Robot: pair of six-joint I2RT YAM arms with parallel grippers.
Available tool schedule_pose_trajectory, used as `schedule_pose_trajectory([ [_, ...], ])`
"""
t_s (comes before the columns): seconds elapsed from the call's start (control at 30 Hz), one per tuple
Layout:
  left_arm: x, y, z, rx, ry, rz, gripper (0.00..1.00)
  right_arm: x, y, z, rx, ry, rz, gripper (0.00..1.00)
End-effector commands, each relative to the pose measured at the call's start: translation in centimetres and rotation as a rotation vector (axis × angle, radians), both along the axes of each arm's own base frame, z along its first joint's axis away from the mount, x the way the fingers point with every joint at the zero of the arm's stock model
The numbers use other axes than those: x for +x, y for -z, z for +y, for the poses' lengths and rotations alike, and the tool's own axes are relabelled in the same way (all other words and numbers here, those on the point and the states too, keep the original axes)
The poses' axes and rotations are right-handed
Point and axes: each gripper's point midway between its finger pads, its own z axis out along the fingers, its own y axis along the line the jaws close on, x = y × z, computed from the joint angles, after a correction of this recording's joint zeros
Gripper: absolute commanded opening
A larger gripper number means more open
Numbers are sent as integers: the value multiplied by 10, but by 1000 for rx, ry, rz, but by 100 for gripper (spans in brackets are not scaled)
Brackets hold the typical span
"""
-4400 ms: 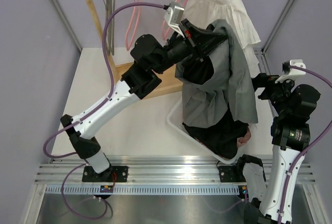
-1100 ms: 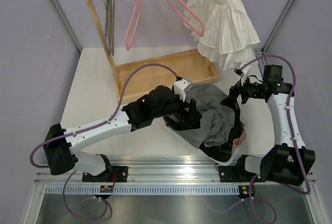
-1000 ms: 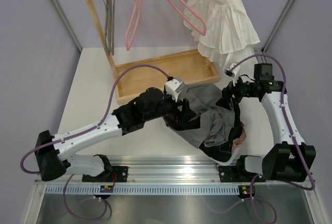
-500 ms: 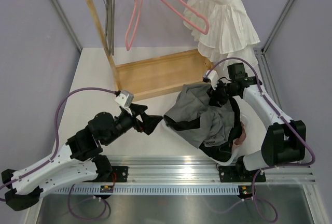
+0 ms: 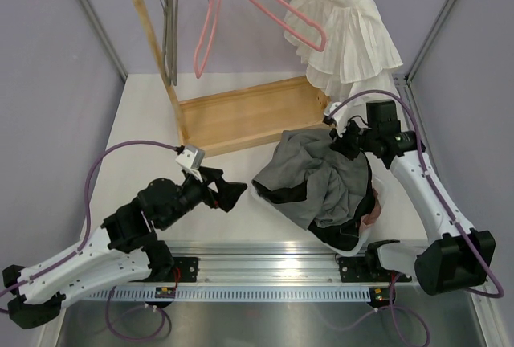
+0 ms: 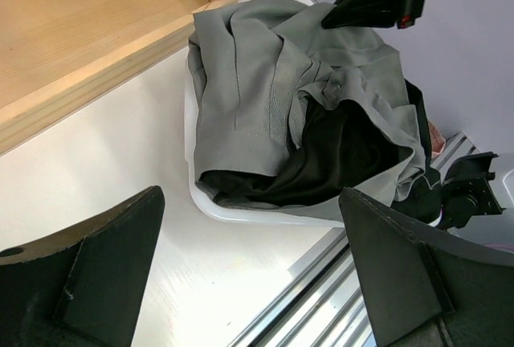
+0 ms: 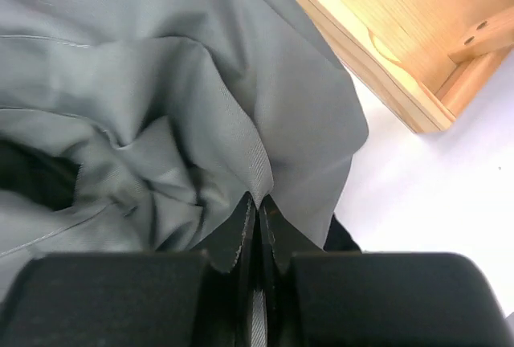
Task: Remove the skirt from the hanger
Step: Place the skirt in the bin.
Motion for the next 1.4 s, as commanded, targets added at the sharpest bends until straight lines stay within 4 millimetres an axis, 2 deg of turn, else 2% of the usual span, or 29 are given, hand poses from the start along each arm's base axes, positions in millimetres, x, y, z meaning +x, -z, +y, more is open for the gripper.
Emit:
schedule_pose_trajectory([
  [0.0,4,-10,2,-44,-29,-18,95,-23,-18,16,87,-78,27,7],
  [0.07,4,-12,3,-47,-30,-22,95,-38,-22,22,122,-112,62,0],
  [0.17,4,-14,5,-52,-33,-29,95,-71,-23,29,168,-172,167,0],
  [0.2,4,-14,4,-47,-31,-27,95,-93,-25,32,193,-215,231,0],
  [0.3,4,-14,4,-46,-31,-29,95,-128,-22,32,213,-247,360,0],
  [0.37,5,-13,3,-48,-31,-33,96,-136,-10,28,196,-231,435,0],
  [0.4,5,-13,1,-46,-29,-33,96,-139,7,23,154,-207,487,0],
  [0.43,6,-13,0,-46,-27,-33,96,-138,19,18,119,-174,518,0],
  [0.47,7,-14,-2,-49,-25,-38,96,-126,36,15,82,-143,533,0],
  [0.5,7,-13,-5,-44,-19,-34,96,-123,57,4,-13,-90,554,0],
  [0.57,7,-14,-9,-43,-9,-30,96,-109,85,-7,-119,-16,578,0],
  [0.63,8,-16,-11,-46,-5,-28,96,-105,106,-7,-197,18,601,0],
  [0.67,7,-15,-11,-46,-2,-25,96,-93,123,-15,-277,54,587,0],
  [0.77,6,-15,-10,-55,-2,-20,96,-84,156,-21,-407,101,609,0],
  [0.9,4,-15,-6,-63,-8,-21,96,-80,173,-20,-424,122,627,0],
  [1.03,5,-14,-3,-63,-19,-26,97,-78,164,-19,-404,113,583,8],
  [1.07,5,-13,-3,-61,-20,-26,97,-80,161,-19,-404,107,583,12],
  [1.1,5,-13,-3,-59,-20,-28,97,-79,156,-19,-401,104,571,22],
  [1.2,5,-14,-3,-56,-19,-31,97,-77,124,-16,-366,99,515,34],
  [1.23,5,-15,-2,-59,-19,-32,97,-76,113,-15,-353,98,497,41],
  [1.33,4,-21,-1,-74,-17,-42,97,-72,58,-16,-308,112,375,53],
  [1.37,4,-24,-1,-82,-16,-47,97,-64,38,-15,-293,121,320,55],
])
